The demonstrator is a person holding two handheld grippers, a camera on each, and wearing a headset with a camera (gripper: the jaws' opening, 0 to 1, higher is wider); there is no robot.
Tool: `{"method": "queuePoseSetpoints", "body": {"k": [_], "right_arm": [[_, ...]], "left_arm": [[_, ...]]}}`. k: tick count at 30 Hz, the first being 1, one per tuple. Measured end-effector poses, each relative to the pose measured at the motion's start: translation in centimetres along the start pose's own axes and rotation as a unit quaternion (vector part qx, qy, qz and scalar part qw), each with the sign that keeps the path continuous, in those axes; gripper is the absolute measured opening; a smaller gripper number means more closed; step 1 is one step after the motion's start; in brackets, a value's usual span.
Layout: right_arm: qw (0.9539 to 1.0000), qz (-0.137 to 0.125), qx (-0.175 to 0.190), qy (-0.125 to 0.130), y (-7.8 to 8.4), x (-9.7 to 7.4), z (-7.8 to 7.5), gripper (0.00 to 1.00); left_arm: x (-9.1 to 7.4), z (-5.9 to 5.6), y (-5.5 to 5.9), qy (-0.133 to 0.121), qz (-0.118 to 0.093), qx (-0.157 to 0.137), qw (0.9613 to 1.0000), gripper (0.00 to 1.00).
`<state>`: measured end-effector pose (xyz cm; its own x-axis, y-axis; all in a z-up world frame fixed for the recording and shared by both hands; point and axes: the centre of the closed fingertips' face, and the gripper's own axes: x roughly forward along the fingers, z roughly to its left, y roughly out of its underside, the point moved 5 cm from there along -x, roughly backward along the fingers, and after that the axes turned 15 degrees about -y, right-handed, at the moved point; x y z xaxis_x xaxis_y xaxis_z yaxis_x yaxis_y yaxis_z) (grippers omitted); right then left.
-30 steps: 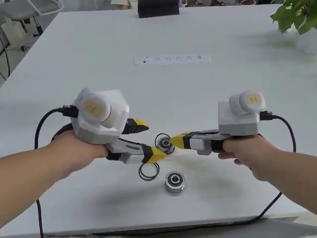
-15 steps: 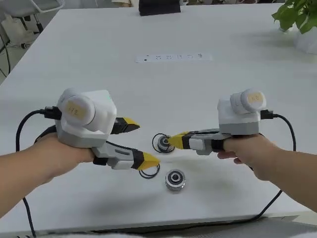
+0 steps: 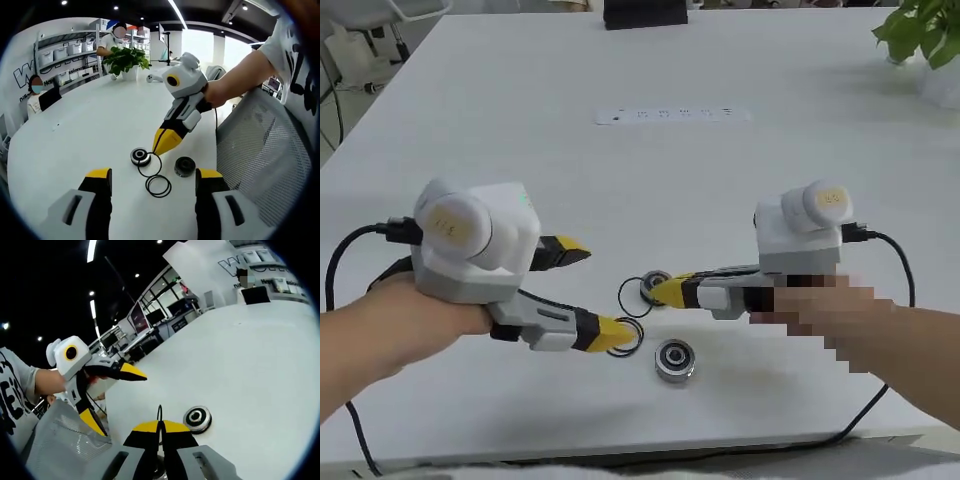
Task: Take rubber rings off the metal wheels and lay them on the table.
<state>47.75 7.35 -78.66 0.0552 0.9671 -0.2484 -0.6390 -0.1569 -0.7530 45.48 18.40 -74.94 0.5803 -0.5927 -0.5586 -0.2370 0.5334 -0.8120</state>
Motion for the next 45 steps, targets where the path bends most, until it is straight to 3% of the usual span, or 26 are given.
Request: {"method": "queuePoseSetpoints", "body": {"k": [19,27,45], "right_arm": [[0.9983,0.042,0.019,-0.035,1.5,1.6,0.8,0.0],[0.9976,0.055,0.023,-0.035,2.1,2.3,0.8,0.0],[0.9969,0.073,0.023,-0.019,2.7,2.1,-0.5,0.0]], "left_arm": [[-0.8,0.2,1.0,-0.003,0.008,-0.001,1.0,0.69],[-0.7,0.2,1.3,-0.001,0.012,0.0,0.9999,0.69],[-0.5,0.3,1.5,0.001,0.016,-0.001,0.9999,0.69]]}}
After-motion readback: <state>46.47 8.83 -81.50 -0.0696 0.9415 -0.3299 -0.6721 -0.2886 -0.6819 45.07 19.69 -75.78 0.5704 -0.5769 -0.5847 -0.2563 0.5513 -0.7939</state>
